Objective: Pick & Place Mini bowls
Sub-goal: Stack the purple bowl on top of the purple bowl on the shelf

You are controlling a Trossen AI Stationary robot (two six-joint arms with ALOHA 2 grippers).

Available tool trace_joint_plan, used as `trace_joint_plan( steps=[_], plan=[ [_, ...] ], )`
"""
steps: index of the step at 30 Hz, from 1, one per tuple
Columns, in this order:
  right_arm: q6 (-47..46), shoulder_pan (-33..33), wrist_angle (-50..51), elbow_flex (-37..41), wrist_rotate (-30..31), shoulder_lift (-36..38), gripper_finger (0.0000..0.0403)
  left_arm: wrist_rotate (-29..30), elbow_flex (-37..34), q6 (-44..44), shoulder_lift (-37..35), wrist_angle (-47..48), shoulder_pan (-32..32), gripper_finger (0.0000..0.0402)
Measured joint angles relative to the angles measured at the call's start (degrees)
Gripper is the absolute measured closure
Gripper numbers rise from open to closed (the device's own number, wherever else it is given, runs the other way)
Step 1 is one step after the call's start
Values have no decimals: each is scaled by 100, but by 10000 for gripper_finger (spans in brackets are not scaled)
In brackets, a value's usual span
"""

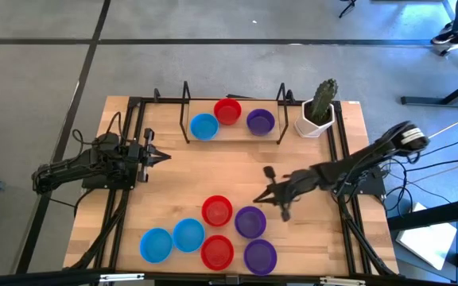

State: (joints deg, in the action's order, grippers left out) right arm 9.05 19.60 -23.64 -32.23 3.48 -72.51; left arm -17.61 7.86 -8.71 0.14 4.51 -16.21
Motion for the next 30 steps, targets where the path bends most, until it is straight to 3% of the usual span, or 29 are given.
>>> trace_joint_plan(
  steps=[9,14,22,30],
  plan=[
    [-60,108,1158,-1320,18,-1149,388,0,0,0,0,0,0,394],
    [-2,368,1491,-1841,694,-1290,365,0,0,0,0,0,-1,397],
    [-413,751,1677,-1910,1536,-1340,330,0,0,0,0,16,-1,395],
    [-607,873,1939,-1910,1605,-1340,322,0,0,24,0,12,-2,398]
  ],
)
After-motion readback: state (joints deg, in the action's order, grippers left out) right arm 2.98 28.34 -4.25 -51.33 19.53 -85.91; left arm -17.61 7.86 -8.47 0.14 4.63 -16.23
